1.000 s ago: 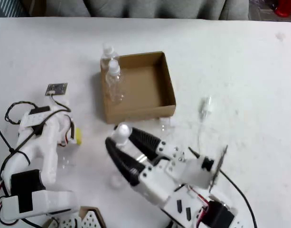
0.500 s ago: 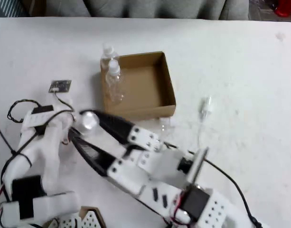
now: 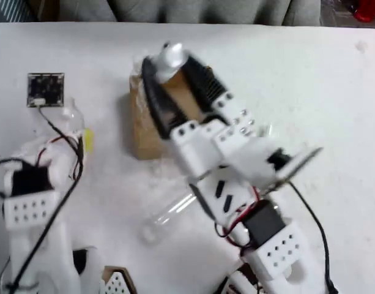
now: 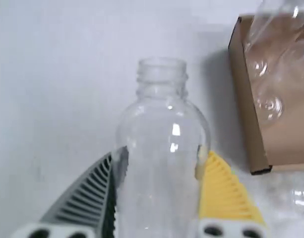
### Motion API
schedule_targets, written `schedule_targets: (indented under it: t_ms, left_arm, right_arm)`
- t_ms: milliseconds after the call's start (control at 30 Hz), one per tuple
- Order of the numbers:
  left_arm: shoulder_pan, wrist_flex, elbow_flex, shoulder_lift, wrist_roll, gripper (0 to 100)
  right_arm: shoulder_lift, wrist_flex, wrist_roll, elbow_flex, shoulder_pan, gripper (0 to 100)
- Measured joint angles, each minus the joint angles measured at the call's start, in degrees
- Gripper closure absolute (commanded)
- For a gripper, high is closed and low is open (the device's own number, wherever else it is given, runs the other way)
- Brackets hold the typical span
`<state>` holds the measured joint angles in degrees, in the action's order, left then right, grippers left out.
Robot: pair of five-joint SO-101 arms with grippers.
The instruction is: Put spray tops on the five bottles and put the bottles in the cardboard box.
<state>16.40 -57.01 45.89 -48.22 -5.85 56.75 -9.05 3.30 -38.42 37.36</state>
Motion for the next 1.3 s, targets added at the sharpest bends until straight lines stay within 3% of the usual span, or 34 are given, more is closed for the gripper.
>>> schedule_targets:
  t_ms: [167,367,633,967,1300]
  left_arm:
    - [-1.23,4.22,0.0,-9.85,0.0,98]
    - [-10.29,6.86,0.0,-21.27,0.0,98]
    - [-20.04,12.57,8.62,-36.31,-0.09,98]
    - [-21.54,24.62,36.4,-52.75,-0.09,98]
    - [-21.54,25.23,38.51,-55.47,-0.09,98]
  right_arm:
    - [-3.34,7.3,0.0,13.01,-1.41,98.3]
    - [-5.98,20.48,0.0,27.6,-1.32,98.3]
    - [-6.15,23.3,0.0,29.89,0.44,98.2]
    - [-8.53,22.24,0.0,26.9,4.13,98.2]
    - [-23.47,23.65,0.0,30.59,6.59,98.3]
